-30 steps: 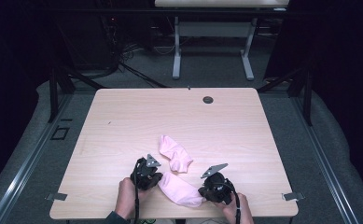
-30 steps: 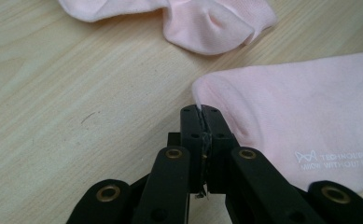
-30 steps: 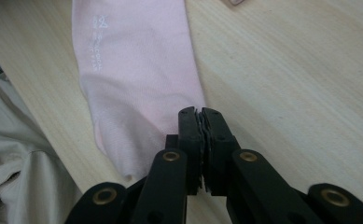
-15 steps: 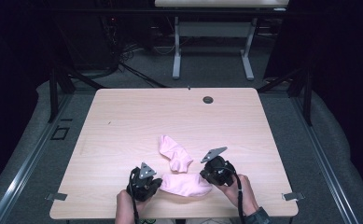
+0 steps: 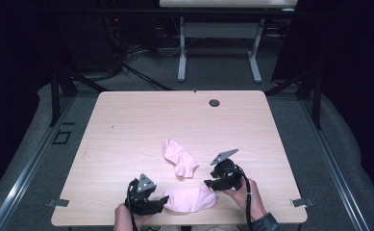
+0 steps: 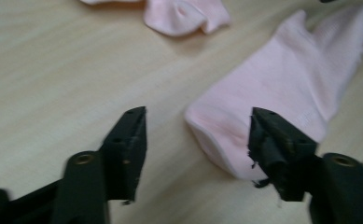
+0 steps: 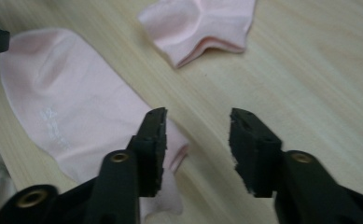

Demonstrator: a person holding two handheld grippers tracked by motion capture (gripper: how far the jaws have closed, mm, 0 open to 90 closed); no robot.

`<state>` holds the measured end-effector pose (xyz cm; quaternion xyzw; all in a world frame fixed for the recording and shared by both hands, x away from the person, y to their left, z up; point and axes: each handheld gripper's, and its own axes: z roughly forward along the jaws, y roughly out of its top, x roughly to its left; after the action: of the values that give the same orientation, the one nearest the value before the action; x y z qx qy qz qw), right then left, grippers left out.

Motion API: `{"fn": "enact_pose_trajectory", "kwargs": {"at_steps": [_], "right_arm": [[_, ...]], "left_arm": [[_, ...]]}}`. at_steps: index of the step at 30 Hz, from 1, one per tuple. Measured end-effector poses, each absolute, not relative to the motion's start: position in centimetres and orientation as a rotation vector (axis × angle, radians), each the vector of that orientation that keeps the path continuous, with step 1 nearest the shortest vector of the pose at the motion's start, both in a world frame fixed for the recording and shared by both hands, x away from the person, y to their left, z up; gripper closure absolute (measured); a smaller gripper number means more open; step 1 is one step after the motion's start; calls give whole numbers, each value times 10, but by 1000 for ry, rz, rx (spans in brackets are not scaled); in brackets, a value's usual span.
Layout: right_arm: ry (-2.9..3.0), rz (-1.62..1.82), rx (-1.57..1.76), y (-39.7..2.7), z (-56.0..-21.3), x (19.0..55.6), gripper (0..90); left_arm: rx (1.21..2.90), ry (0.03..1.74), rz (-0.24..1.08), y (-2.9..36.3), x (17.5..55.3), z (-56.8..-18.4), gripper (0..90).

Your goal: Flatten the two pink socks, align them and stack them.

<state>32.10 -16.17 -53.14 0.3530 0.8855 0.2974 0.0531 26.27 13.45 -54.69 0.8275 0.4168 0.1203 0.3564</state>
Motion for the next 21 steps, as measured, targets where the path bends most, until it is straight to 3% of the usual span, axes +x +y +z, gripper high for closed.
{"fn": "enact_pose_trajectory", "kwargs": {"at_steps": [1,2,3,6,7,10,16,21], "right_arm": [[2692,904,1073,-162,-531,321,477],[2671,924,1094,-162,-527,325,356],[2671,924,1094,-162,-527,325,356],[2652,940,1123,-161,-523,333,207],[2645,945,1138,-160,-522,337,189],[2646,954,1148,-154,-521,348,156],[2650,939,1147,-144,-525,362,162],[2663,933,1176,-136,-533,375,284]], "left_arm": [[2137,1076,311,134,263,-547,264],[2142,1063,344,138,277,-540,225],[2142,1063,344,138,277,-540,197],[2141,1051,346,141,300,-531,147],[2144,1047,350,141,308,-529,144],[2173,1029,339,142,341,-524,26],[2180,1048,321,136,374,-526,8],[2195,1054,303,126,403,-526,126]]}}
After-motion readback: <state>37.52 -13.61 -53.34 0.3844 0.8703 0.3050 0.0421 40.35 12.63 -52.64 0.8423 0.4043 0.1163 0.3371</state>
